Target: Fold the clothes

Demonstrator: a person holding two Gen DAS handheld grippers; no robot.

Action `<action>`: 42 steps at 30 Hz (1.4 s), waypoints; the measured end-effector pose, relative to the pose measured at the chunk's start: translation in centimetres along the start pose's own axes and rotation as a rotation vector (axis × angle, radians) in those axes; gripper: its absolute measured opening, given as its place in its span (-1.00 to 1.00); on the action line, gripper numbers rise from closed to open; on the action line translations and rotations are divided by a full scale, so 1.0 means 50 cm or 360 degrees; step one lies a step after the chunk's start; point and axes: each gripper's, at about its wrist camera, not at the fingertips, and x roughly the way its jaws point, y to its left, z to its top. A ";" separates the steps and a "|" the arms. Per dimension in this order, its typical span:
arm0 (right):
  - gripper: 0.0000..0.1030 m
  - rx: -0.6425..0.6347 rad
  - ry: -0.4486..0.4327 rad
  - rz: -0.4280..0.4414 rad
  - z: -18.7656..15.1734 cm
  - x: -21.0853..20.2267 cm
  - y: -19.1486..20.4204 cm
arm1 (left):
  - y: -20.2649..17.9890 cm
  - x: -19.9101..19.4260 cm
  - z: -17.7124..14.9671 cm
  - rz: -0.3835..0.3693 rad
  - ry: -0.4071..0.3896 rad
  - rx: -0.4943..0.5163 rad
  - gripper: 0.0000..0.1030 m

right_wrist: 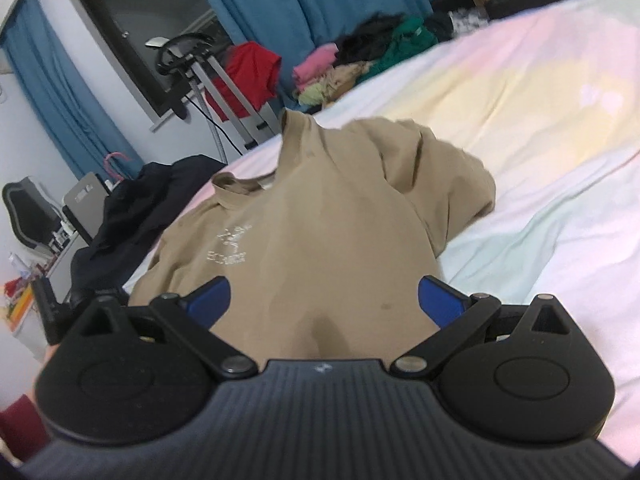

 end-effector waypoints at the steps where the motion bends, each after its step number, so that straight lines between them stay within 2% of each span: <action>1: 0.98 0.0038 0.0017 -0.0002 0.001 0.007 -0.008 | 0.005 -0.008 0.009 -0.0002 -0.0034 0.0007 -0.95; 4: 0.98 0.0169 0.0043 0.0027 0.006 0.014 -0.032 | 0.023 -0.054 0.057 0.0013 -0.0186 -0.0027 -0.96; 6: 0.98 0.0224 0.0030 0.0036 0.008 0.013 -0.039 | 0.027 -0.090 0.106 0.0088 -0.0302 -0.0015 -0.96; 7: 0.98 0.0233 0.0024 0.0036 0.010 0.013 -0.040 | 0.025 -0.106 0.134 0.0151 -0.0360 0.0011 -0.96; 9: 0.98 0.0236 0.0017 0.0028 0.012 0.015 -0.040 | 0.009 -0.127 0.188 0.0360 -0.0465 0.0107 -0.96; 12: 0.98 0.0229 0.0023 0.0016 0.013 0.021 -0.038 | -0.009 -0.128 0.244 0.0649 -0.0513 0.0199 -0.90; 14: 0.98 0.0217 0.0025 0.0012 0.013 0.020 -0.039 | -0.011 -0.126 0.257 0.0705 -0.0501 0.0167 -0.70; 16: 0.98 0.0206 0.0025 0.0007 0.013 0.018 -0.040 | -0.007 -0.137 0.252 0.0673 -0.0511 0.0102 -0.48; 18: 0.98 0.0203 0.0017 0.0005 0.014 0.013 -0.040 | 0.004 -0.156 0.229 0.0641 -0.0506 0.0063 -0.16; 20: 0.98 0.0209 0.0012 0.0014 0.015 0.008 -0.041 | 0.025 -0.173 0.203 0.0608 -0.0483 0.0007 -0.06; 23: 0.98 0.0219 0.0015 0.0036 0.013 0.000 -0.041 | 0.093 -0.198 0.150 0.0488 -0.0393 -0.0280 0.09; 26: 0.98 0.0221 0.0026 0.0062 0.010 -0.006 -0.036 | 0.167 -0.220 0.084 0.0352 -0.0249 -0.0637 0.10; 28: 0.98 0.0222 0.0038 0.0074 0.006 -0.008 -0.032 | 0.198 -0.208 0.044 0.0190 -0.0130 -0.0828 0.10; 29: 0.98 0.0222 0.0043 0.0079 0.004 -0.009 -0.031 | 0.205 -0.202 0.029 0.0134 -0.0091 -0.0882 0.10; 32: 0.98 0.0219 0.0047 0.0077 0.001 -0.013 -0.028 | 0.177 -0.189 0.020 0.0127 -0.0106 -0.0790 0.10; 34: 0.98 0.0227 0.0043 0.0074 0.001 -0.016 -0.029 | 0.158 -0.180 0.015 0.0122 -0.0116 -0.0728 0.06; 36: 0.98 0.0238 0.0042 0.0069 0.001 -0.015 -0.031 | 0.139 -0.172 0.009 0.0117 -0.0126 -0.0667 -0.40; 37: 0.98 0.0242 0.0045 0.0066 0.001 -0.012 -0.032 | 0.130 -0.167 0.006 0.0115 -0.0131 -0.0636 -0.55; 38: 0.98 0.0245 0.0047 0.0063 0.001 -0.009 -0.033 | 0.120 -0.167 0.004 0.0131 -0.0146 -0.0598 -0.91; 40: 0.98 0.0251 0.0051 0.0056 0.001 -0.004 -0.035 | 0.097 -0.185 0.004 0.0255 -0.0226 -0.0465 -0.92; 42: 0.98 0.0251 0.0045 0.0040 0.002 -0.002 -0.037 | 0.062 -0.206 0.006 0.0461 -0.0347 -0.0212 -0.97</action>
